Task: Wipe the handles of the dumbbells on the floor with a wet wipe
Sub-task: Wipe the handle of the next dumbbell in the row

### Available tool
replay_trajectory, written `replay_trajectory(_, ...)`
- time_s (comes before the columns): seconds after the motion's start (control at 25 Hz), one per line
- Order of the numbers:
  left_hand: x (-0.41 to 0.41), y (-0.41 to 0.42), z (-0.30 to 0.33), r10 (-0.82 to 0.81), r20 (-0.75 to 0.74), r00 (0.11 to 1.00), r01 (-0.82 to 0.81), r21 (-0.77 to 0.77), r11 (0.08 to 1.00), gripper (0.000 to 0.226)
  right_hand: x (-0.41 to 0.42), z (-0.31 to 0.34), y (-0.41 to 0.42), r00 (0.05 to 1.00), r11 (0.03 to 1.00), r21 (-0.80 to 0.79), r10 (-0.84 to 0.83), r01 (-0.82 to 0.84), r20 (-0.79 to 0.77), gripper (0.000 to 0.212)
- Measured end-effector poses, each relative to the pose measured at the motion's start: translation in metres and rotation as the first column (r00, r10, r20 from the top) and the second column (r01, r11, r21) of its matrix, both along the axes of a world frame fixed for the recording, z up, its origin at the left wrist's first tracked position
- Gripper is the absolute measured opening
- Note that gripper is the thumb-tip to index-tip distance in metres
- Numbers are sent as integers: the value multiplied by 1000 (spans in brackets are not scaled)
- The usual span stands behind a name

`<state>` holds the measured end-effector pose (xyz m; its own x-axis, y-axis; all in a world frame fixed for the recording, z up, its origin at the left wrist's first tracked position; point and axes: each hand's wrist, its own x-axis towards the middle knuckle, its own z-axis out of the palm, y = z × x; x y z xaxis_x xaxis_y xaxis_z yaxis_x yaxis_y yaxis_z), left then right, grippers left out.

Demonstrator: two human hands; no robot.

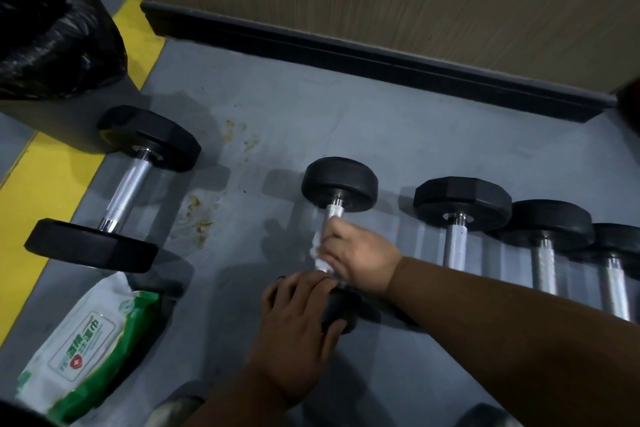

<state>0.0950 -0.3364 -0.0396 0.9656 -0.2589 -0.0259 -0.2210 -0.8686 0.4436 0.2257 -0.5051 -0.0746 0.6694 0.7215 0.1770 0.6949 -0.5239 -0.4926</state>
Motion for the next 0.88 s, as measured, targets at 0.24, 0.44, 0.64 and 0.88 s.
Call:
replay_trajectory(0.24, 1, -1, -1, 22, -7, 1000, -22, -10, 1000, 46, 23, 0, 5, 998, 998, -10, -62, 62, 13, 34)
replay_trajectory(0.44, -1, 0, -2, 8, 14, 1000, -8, -27, 1000, 46, 7, -3, 1, 998, 998, 12, -58, 58, 0, 32)
replay_trajectory(0.64, 1, -1, -2, 14, 30, 999, -13, -33, 999, 46, 11, -3, 3, 985, 979, -122, 170, -164, 42, 35)
replay_trajectory(0.88, 0, -2, -2, 27, 9, 1000, -27, -42, 999, 44, 29, -3, 3, 990, 990, -29, -138, 138, 7, 38)
